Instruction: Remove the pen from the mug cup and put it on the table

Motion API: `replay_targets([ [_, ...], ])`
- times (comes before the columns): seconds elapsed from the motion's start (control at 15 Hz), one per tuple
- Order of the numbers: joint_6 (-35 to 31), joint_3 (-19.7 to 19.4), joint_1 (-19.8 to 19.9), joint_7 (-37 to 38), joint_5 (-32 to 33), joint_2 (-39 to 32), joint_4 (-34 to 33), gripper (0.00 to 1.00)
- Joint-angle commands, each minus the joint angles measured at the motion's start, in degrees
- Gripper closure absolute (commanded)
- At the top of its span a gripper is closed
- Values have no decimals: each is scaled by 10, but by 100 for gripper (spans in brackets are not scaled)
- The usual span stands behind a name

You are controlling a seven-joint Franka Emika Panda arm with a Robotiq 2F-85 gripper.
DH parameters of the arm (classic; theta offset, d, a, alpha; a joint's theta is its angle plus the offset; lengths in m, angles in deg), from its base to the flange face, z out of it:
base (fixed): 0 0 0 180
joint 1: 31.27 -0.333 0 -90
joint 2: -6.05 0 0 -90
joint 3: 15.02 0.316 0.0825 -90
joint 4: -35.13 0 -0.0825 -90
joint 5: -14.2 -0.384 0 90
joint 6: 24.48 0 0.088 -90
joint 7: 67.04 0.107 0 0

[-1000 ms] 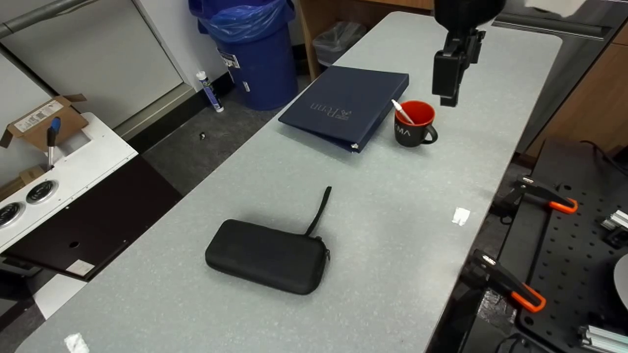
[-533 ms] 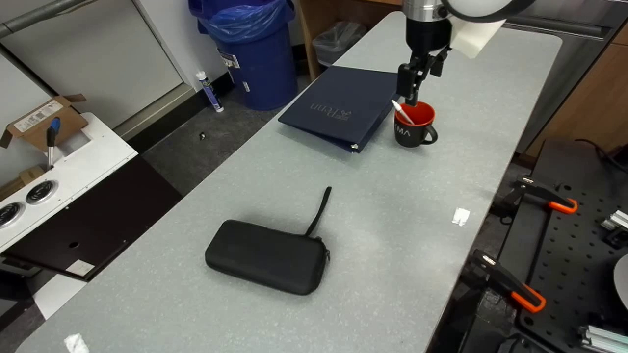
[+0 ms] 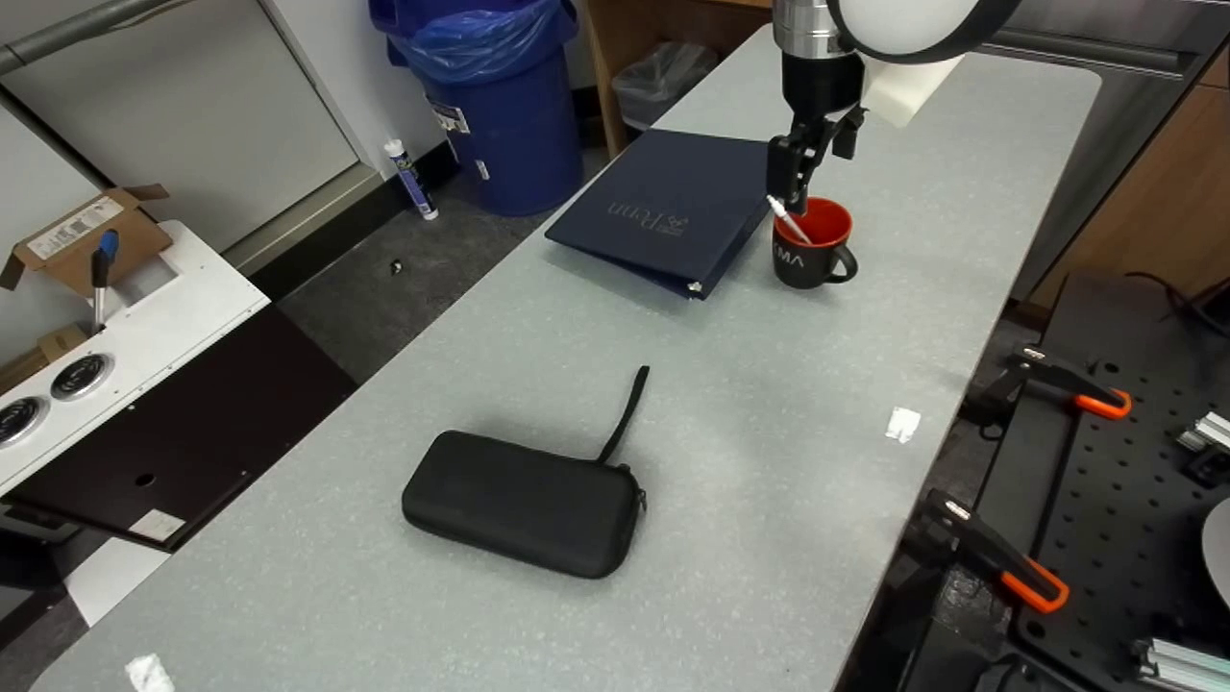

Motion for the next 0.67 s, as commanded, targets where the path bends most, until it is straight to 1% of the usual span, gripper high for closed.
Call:
replay_targets([
  [0.0, -30, -1, -8, -23, -30, -34, -17, 0],
  [0.27, -84, -12, -14, 4, -21, -73, -36, 0],
  [0.53, -115, -18, -17, -2, -28, -105, -53, 0],
  [0.6, -120, -13, -13, -15, -39, -109, -52, 0],
])
